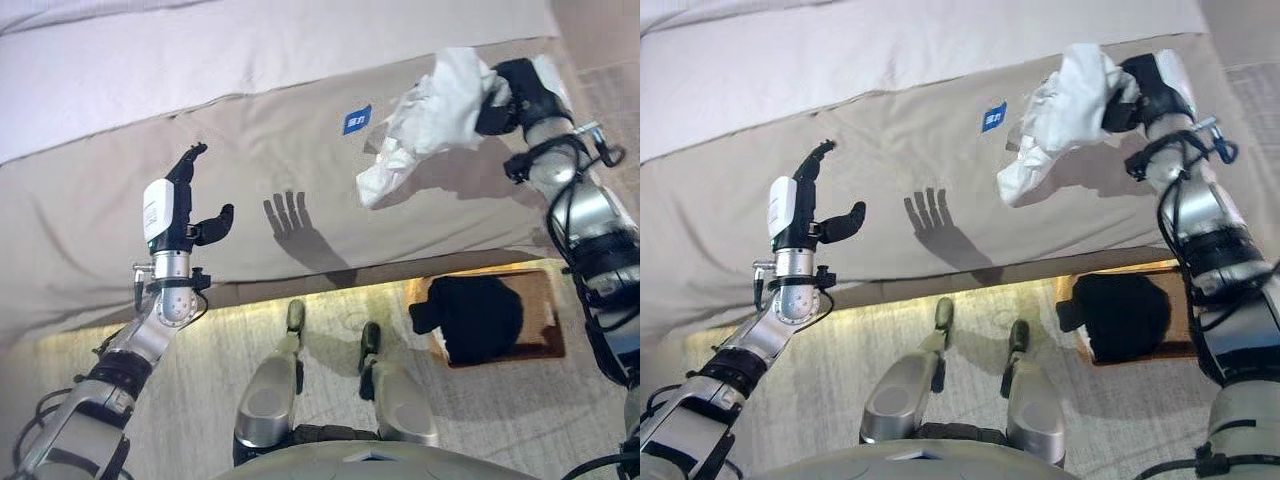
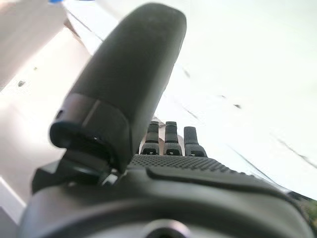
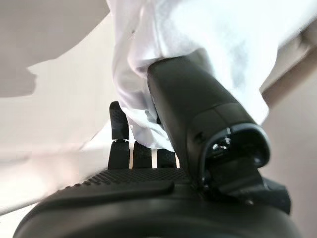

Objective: Pick up the clothes from the bed and place them into the basket

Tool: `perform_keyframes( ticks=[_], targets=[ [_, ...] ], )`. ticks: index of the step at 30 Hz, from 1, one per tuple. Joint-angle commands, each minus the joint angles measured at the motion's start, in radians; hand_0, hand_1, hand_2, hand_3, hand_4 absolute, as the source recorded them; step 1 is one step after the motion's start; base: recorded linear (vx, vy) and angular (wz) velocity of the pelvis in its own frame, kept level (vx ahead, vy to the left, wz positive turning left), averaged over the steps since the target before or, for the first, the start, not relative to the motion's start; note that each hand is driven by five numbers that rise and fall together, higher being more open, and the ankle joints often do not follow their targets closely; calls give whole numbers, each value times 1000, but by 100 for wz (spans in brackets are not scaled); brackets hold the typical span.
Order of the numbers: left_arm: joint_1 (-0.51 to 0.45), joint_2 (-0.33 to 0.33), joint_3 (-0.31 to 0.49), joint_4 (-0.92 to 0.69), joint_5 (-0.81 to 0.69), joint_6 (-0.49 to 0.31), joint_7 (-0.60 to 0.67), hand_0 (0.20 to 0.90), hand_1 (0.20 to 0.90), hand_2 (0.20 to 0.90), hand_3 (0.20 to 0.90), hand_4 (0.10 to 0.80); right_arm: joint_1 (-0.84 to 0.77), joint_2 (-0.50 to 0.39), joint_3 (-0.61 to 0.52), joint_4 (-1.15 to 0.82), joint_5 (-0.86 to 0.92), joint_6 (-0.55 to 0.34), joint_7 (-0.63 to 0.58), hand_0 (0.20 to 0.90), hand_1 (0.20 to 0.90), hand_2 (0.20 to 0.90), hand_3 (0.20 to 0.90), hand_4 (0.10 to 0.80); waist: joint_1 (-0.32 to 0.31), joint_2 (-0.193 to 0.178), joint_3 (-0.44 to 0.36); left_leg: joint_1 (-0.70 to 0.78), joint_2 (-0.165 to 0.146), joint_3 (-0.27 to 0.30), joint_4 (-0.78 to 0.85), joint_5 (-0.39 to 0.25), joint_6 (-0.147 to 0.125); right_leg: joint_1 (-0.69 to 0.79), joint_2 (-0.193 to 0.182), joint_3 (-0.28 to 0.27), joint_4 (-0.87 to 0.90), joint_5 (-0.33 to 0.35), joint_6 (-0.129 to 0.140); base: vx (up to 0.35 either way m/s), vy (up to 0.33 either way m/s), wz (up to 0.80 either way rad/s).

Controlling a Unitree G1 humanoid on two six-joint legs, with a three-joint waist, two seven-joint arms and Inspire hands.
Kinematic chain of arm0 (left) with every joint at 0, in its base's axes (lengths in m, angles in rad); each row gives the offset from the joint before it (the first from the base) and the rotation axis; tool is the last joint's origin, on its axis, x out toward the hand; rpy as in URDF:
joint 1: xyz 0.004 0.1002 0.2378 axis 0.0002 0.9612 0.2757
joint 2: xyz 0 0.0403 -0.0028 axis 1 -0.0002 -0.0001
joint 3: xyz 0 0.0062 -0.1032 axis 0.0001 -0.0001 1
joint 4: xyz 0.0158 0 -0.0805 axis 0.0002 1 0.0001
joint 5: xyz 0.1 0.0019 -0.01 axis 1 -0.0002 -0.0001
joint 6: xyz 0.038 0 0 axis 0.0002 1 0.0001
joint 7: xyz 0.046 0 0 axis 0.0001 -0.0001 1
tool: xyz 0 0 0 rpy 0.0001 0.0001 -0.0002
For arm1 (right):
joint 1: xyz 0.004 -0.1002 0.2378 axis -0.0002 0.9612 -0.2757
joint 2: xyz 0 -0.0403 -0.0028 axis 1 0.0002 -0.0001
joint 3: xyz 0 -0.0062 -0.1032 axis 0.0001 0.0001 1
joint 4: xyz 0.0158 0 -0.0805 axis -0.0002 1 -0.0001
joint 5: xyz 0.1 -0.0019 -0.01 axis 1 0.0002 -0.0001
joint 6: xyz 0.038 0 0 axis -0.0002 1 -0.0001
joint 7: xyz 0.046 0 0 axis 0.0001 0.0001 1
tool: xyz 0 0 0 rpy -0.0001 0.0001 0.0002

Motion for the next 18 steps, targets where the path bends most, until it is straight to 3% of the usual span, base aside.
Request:
perform_keyframes(
  ticks=[1, 10, 18],
  targets=[
    [32, -26, 15, 52, 16, -35, -8, 900, 900, 900, 900, 800, 55, -77, -18, -61, 16, -79, -30, 300, 300, 300, 200, 100, -47, -3, -257, 44, 1, 20, 20, -138, 16, -22, 0, 54, -18, 78, 6, 19, -53, -38],
    [27, -49, 25, 93, 36, -19, -55, 900, 900, 900, 900, 800, 273, -95, -187, -61, 26, -84, 13, 300, 300, 300, 200, 100, -129, 1, -353, 87, 25, 72, 0, -152, 11, -2, 18, 106, -29, 83, 14, 6, -39, -23],
    [29, -75, 21, 102, 54, -23, -66, 900, 900, 900, 900, 800, 346, -86, -233, -12, 40, -88, 51, 300, 300, 300, 200, 100, -161, 3, -385, 118, 33, 102, 0, -169, 9, 13, 26, 138, -51, 92, 14, 2, -30, -21]
  ],
)
